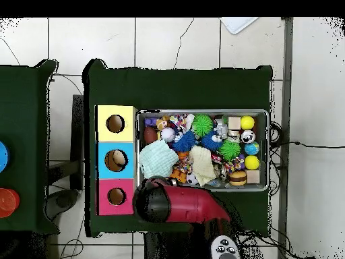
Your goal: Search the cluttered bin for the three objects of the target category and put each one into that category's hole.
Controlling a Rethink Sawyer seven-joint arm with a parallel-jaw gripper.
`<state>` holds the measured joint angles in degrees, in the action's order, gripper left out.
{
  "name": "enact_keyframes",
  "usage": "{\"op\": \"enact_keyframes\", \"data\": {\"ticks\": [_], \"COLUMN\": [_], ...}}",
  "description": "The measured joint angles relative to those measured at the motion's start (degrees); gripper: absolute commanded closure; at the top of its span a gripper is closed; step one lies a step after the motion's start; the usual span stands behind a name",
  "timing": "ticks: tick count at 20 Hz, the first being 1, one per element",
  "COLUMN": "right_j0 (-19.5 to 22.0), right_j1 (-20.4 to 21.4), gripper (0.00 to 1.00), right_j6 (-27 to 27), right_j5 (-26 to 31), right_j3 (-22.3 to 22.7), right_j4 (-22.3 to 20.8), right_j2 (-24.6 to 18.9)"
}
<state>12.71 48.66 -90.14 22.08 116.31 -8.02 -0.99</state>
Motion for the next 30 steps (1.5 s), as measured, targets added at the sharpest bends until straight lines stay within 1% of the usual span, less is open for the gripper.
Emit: {"op": "enact_keyframes", "data": {"ticks": [3,6,10,14,21,24,27,30], "right_j0": [4.42,8.67,12.21,15.43,18.60,19.81,19.92,18.82], "right_j1": [-0.40,-2.38,-5.29,-7.96,-10.43,-10.78,-10.58,-9.72], "gripper": [0.00,0.00,0.00,0.00,0.00,0.00,0.00,0.00], "right_j6": [0.01,0.01,0.01,0.01,0.01,0.00,0.01,0.01], "right_j5": [1.63,1.76,1.78,1.77,1.41,-0.05,-1.23,-1.42], "right_j3": [-2.44,-5.69,-8.88,-11.27,-14.00,-14.43,-14.63,-15.05], "right_j4": [-2.06,-4.62,-7.68,-11.17,-16.09,-17.56,-17.77,-17.77], "right_j2": [-1.68,-3.64,-6.09,-9.84,-15.77,-18.72,-20.44,-21.69]}}
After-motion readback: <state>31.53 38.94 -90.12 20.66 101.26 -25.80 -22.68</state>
